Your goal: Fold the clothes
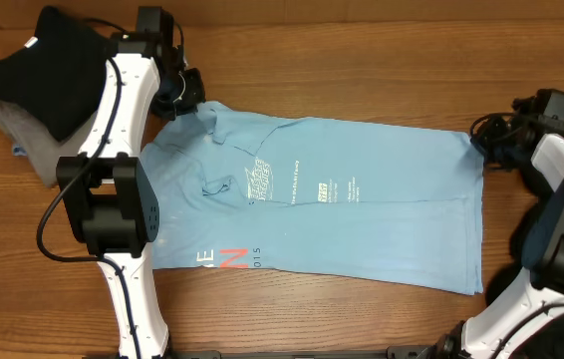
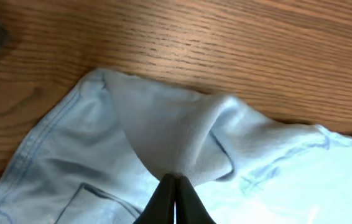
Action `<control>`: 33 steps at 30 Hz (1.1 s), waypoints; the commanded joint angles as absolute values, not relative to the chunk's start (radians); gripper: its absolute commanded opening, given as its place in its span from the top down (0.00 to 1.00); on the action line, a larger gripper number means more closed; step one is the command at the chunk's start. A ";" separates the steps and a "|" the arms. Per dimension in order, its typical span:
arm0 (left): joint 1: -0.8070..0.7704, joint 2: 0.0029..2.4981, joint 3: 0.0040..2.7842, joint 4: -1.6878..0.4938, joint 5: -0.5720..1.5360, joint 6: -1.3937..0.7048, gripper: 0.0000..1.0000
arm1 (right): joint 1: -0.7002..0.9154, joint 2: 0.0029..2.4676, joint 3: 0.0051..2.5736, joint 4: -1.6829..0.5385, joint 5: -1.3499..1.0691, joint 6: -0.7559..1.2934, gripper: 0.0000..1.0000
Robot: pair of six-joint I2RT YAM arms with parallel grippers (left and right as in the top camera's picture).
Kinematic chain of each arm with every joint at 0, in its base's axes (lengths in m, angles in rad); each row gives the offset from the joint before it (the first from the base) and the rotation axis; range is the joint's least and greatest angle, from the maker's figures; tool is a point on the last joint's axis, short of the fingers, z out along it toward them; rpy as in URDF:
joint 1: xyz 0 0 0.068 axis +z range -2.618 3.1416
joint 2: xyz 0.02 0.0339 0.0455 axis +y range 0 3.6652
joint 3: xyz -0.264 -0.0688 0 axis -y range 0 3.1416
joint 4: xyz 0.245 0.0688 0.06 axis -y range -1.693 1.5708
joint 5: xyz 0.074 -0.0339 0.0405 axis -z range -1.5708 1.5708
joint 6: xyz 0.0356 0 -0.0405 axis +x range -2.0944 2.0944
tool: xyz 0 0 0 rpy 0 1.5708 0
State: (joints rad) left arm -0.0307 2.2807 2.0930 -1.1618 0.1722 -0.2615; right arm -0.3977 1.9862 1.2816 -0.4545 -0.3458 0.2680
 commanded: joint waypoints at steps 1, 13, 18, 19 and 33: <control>-0.025 2.287 2.163 -1.199 0.184 -0.238 0.96 | -0.395 1.866 1.314 -0.471 -0.380 0.258 0.96; -0.005 2.287 2.214 -1.431 0.147 -0.195 0.96 | -0.395 1.695 1.314 -0.706 -0.279 0.281 0.96; 0.037 2.287 2.254 -1.531 0.153 -0.175 0.96 | -0.397 1.645 1.316 -0.788 -0.270 0.287 0.96; 0.045 2.287 2.263 -1.547 0.164 -0.162 0.96 | -0.397 1.637 1.316 -0.801 -0.270 0.287 0.96; 0.065 2.270 2.304 -1.690 0.267 -0.045 0.96 | -0.438 1.606 1.316 -1.046 -0.232 0.311 0.96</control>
